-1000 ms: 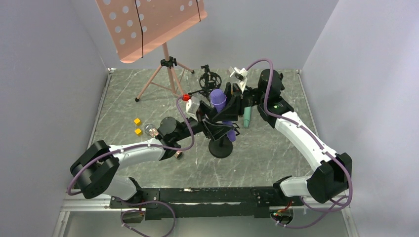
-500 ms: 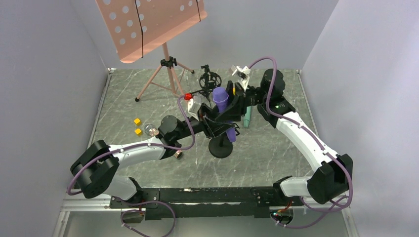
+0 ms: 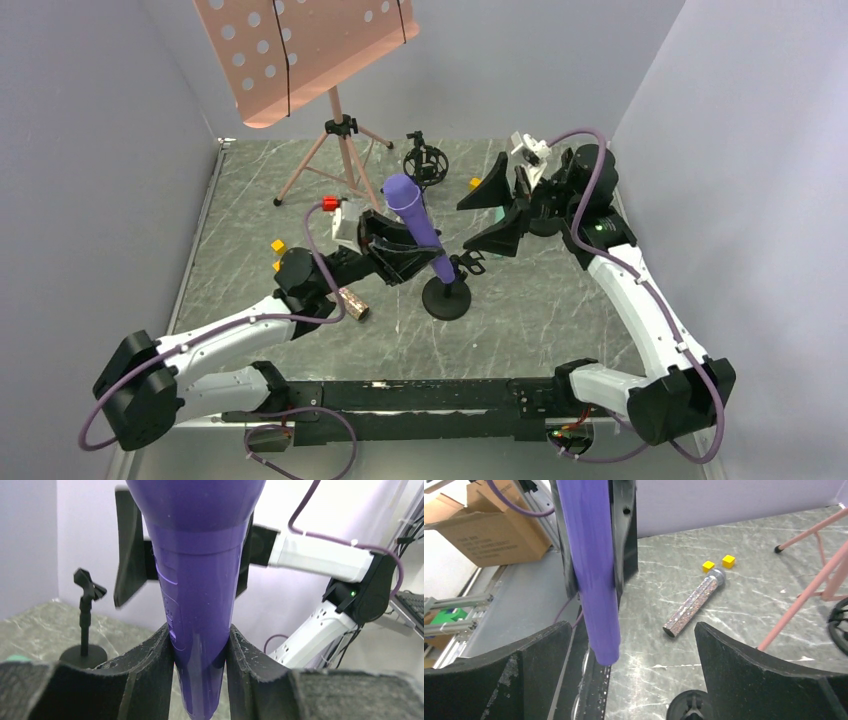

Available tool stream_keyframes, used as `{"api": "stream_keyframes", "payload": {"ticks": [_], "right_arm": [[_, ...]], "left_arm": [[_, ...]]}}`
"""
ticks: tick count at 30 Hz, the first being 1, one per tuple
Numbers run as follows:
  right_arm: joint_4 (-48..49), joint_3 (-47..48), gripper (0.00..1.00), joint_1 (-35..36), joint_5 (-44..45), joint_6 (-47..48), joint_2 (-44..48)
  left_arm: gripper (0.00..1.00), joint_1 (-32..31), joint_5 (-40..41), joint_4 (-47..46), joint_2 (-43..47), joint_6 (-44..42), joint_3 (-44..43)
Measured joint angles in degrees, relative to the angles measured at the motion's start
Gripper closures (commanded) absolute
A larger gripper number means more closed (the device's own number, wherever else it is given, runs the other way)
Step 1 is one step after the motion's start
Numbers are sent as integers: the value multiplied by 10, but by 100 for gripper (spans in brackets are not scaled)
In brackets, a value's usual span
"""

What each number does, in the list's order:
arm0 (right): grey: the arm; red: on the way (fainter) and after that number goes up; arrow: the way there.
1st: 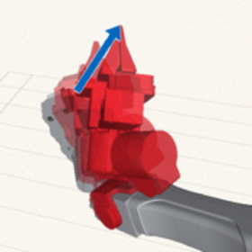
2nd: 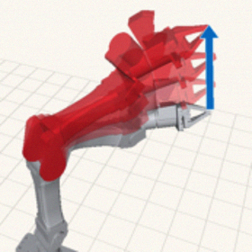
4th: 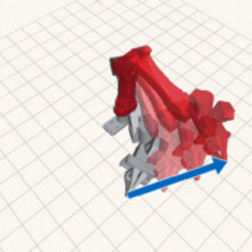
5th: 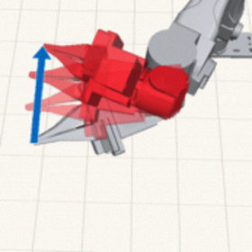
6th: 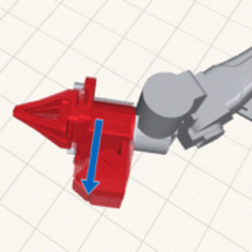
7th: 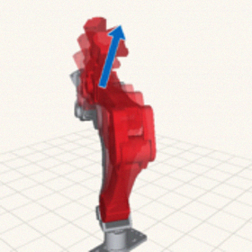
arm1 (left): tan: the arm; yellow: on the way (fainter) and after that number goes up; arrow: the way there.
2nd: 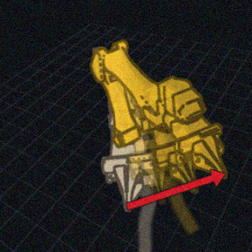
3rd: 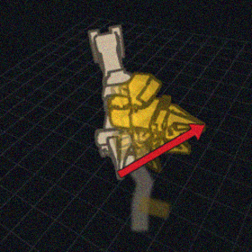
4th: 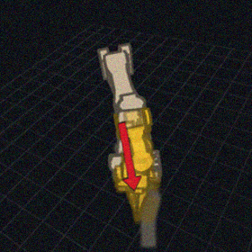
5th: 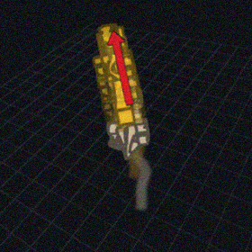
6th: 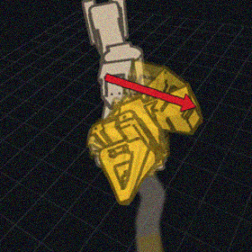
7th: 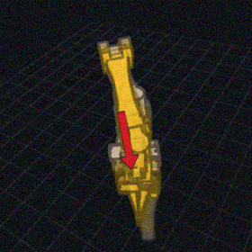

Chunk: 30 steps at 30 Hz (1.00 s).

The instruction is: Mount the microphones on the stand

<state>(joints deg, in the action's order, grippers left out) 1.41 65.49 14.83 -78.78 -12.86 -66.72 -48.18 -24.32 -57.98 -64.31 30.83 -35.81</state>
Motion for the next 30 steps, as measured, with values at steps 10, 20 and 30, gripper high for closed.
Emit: {"api": "stream_keyframes", "payload": {"ticks": [10,20,30], "right_arm": [[8,-64,4,60,5,-9,-5],[60,-70,63,96,9,-51,-20],[80,-73,93,96,6,-47,-27]], "left_arm": [[100,0,31,10,20,-11,-17],[100,0,25,17,-35,-8,-56],[18,8,23,25,-35,19,-57]]}}
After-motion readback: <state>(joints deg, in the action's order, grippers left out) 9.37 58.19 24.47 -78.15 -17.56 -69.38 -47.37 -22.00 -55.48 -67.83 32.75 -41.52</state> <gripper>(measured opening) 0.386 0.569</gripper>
